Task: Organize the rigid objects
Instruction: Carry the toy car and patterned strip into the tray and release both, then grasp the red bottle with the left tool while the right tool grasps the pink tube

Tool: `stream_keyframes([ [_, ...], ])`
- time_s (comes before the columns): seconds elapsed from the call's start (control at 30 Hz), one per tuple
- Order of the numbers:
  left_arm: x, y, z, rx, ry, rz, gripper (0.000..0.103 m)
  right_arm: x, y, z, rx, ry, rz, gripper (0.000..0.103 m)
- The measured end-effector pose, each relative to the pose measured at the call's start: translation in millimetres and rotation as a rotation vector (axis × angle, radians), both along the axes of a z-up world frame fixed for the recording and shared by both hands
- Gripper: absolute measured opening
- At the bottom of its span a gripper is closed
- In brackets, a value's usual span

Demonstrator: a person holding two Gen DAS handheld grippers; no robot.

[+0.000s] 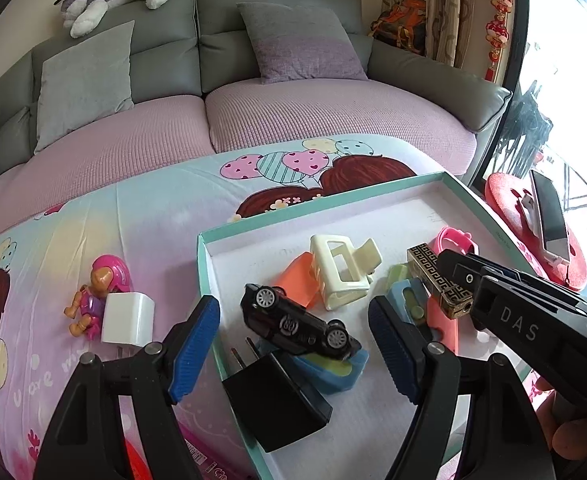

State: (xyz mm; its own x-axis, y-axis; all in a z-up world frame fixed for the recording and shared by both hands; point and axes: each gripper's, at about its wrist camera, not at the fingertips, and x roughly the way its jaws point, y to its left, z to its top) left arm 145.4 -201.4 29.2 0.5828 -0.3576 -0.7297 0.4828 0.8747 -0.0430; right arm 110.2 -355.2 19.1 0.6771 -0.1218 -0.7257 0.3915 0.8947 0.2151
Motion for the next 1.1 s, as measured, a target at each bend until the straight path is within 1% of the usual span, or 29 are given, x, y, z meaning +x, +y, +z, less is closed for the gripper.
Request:
stream_keyframes([
  [0.17, 0, 6, 6, -0.013, -0.012, 0.013, 0.078, -3, 1, 4, -0.004, -0.019, -0.004, 0.025],
  [0.27, 1, 15, 12, -0.027, -0.028, 0.036, 0.078, -4, 1, 5, -0.004, -0.025, -0.007, 0.025],
  [0.3, 3, 19, 14, -0.034, -0.031, 0.051, 0.079, -3, 1, 5, -0.004, -0.022, -0.006, 0.025],
  [0.33, 5, 24, 15, -0.039, -0.032, 0.068, 0.082, -2, 2, 4, -0.005, -0.018, -0.003, 0.025],
  [0.4, 11, 35, 16, -0.047, -0.029, 0.112, 0.086, -1, 3, 3, -0.010, -0.007, 0.002, 0.025],
  [0.5, 21, 52, 13, -0.048, -0.008, 0.175, 0.086, 3, 7, 1, -0.012, 0.003, 0.010, 0.038],
  [0.53, 24, 58, 12, -0.046, -0.003, 0.197, 0.086, 4, 8, 0, -0.011, 0.004, 0.015, 0.046],
  [0.57, 27, 63, 10, -0.040, 0.002, 0.221, 0.087, 5, 11, 0, -0.012, 0.004, 0.022, 0.051],
  [0.63, 32, 75, 7, -0.031, 0.015, 0.265, 0.090, 8, 17, 0, -0.020, 0.003, 0.043, 0.055],
  [0.67, 34, 81, 5, -0.031, 0.020, 0.285, 0.091, 9, 21, 0, -0.026, 0.003, 0.052, 0.060],
  [0.73, 38, 93, 2, -0.033, 0.031, 0.330, 0.091, 12, 27, 0, -0.036, 0.004, 0.073, 0.066],
  [0.8, 41, 103, -1, -0.031, 0.039, 0.371, 0.091, 15, 34, 0, -0.043, 0.006, 0.096, 0.069],
  [0.87, 44, 113, -4, -0.028, 0.047, 0.404, 0.092, 18, 40, 0, -0.054, 0.008, 0.112, 0.078],
  [0.9, 45, 118, -5, -0.027, 0.050, 0.420, 0.092, 19, 43, 0, -0.055, 0.007, 0.121, 0.079],
  [0.97, 47, 127, -7, -0.030, 0.054, 0.453, 0.095, 21, 48, -1, -0.056, 0.008, 0.134, 0.085],
  [1.0, 48, 131, -7, -0.034, 0.056, 0.467, 0.099, 23, 50, -1, -0.057, 0.009, 0.139, 0.087],
  [1.1, 49, 145, -8, -0.050, 0.062, 0.507, 0.100, 25, 56, -1, -0.067, 0.010, 0.152, 0.100],
])
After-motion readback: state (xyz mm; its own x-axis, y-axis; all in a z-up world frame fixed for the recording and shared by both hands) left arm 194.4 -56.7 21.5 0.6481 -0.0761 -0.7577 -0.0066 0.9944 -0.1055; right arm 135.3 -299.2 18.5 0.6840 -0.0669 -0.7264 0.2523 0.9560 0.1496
